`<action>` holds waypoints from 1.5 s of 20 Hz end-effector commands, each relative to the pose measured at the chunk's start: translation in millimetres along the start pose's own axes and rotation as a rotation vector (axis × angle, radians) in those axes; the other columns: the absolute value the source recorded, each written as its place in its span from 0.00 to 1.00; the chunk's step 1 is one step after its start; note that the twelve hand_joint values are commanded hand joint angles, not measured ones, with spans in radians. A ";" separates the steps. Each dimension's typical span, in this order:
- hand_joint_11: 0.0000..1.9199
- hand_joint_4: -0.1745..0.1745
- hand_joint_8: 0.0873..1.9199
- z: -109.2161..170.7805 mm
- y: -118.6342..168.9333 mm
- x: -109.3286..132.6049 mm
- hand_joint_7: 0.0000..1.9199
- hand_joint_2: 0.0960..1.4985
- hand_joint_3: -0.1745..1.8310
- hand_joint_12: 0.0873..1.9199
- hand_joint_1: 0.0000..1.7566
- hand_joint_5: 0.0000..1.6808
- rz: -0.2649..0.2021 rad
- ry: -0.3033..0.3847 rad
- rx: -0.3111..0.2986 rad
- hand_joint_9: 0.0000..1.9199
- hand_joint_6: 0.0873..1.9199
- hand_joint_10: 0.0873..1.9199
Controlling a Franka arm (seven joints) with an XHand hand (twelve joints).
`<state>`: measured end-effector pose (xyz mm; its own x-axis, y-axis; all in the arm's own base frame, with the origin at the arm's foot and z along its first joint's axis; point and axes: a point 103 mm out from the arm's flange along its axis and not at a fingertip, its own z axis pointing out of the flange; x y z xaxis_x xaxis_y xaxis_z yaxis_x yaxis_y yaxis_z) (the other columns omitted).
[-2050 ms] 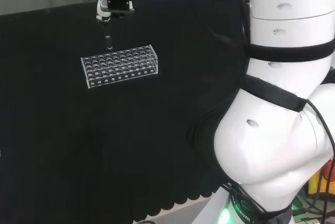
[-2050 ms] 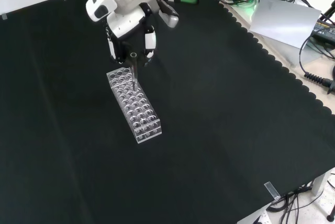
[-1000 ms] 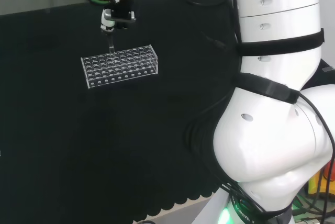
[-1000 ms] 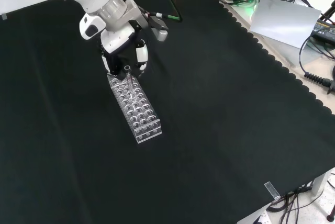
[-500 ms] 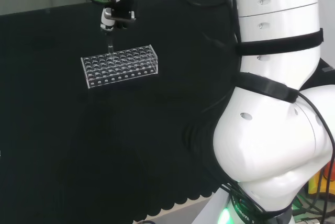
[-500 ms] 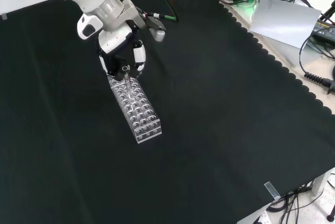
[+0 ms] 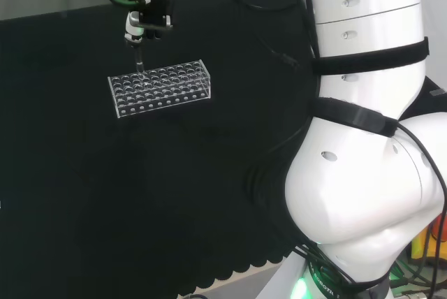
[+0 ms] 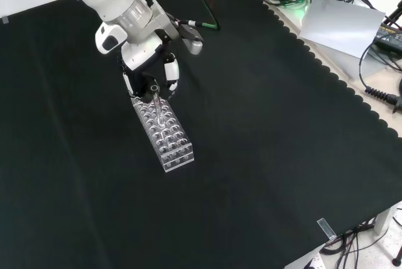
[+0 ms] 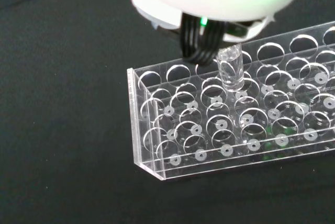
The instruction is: Put the test tube back in the rack.
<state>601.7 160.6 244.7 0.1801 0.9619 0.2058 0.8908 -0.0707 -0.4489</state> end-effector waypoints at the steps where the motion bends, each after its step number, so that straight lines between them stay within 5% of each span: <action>1: 0.64 0.00 0.33 -1.9 -3.7 -15.9 0.70 0.32 0.49 0.43 0.82 0.77 -0.005 0.023 0.003 0.69 0.31 0.30; 30: 0.64 0.00 0.33 10.6 -5.2 -11.8 0.70 0.32 0.49 0.43 0.82 0.77 0.002 0.009 0.031 0.69 0.31 0.30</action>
<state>591.9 146.4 238.8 0.1870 0.9558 0.2267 0.8779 -0.0590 -0.4752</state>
